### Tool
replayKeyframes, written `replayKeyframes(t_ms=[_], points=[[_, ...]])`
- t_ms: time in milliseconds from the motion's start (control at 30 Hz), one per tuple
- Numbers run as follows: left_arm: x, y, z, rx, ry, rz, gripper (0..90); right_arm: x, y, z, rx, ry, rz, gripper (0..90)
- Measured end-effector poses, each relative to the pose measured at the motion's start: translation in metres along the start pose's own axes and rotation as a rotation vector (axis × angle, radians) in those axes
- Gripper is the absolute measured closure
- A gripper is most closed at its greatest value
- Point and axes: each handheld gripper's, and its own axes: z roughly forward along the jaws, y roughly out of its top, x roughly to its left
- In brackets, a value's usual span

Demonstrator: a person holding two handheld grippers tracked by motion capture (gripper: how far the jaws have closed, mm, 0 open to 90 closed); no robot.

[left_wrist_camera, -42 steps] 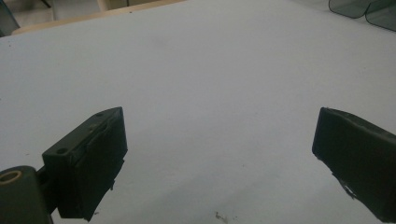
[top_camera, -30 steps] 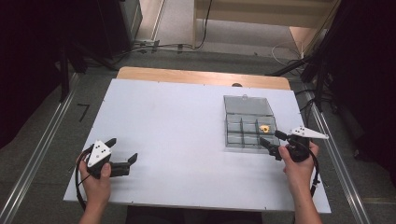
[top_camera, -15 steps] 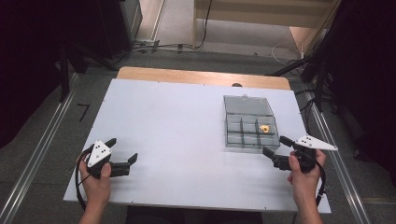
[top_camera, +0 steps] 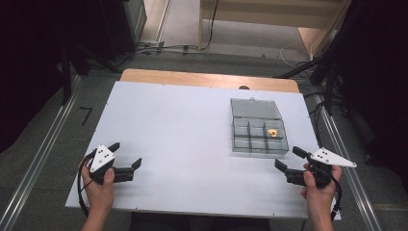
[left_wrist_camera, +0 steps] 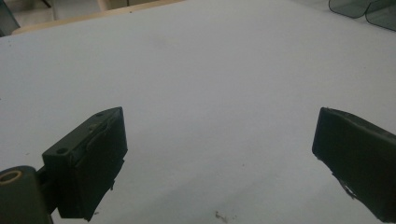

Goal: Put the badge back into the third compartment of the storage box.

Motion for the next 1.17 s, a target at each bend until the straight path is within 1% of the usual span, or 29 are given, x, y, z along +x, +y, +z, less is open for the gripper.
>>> replayKeyframes(t_ms=[233, 400, 433, 500, 567, 667, 733, 800, 900, 1033, 1167], points=[[0.000, 0.000, 0.000, -0.001, -0.002, -0.001, 3.6, -0.002, -0.013, -0.009, -0.009, -0.002, 0.006, 6.6], [0.000, 0.000, 0.000, -0.003, -0.003, -0.004, 3.6, -0.005, -0.024, -0.016, -0.017, 0.008, 0.021, 4.1], [0.001, 0.000, 0.000, -0.003, -0.003, -0.004, 3.6, -0.006, -0.026, -0.017, -0.020, 0.010, 0.027, 2.1], [0.001, 0.000, -0.001, -0.004, -0.004, -0.006, 3.6, -0.008, -0.030, -0.018, -0.023, 0.017, 0.035, 0.9], [0.001, 0.000, -0.001, -0.006, -0.006, -0.010, 3.6, -0.011, -0.034, -0.019, -0.029, 0.005, 0.030, 0.2], [0.001, 0.000, -0.001, -0.008, -0.008, -0.013, 3.6, -0.015, -0.039, -0.019, -0.038, 0.011, 0.031, 0.0], [0.002, 0.000, -0.001, -0.009, -0.011, -0.014, 3.6, -0.018, -0.043, -0.019, -0.037, 0.002, 0.019, 0.0], [0.002, 0.000, -0.001, -0.010, -0.010, -0.015, 3.6, -0.022, -0.046, -0.019, -0.047, 0.007, 0.033, 0.0], [0.002, 0.000, -0.001, -0.012, -0.012, -0.017, 3.6, -0.027, -0.048, -0.019, -0.059, 0.000, 0.060, 0.0], [0.003, 0.000, -0.001, -0.016, -0.013, -0.019, 3.6, -0.026, -0.049, -0.016, -0.046, 0.000, 0.060, 0.0], [0.003, 0.000, -0.001, -0.016, -0.014, -0.020, 3.6, -0.021, -0.048, -0.011, -0.028, -0.004, 0.039, 0.0]])
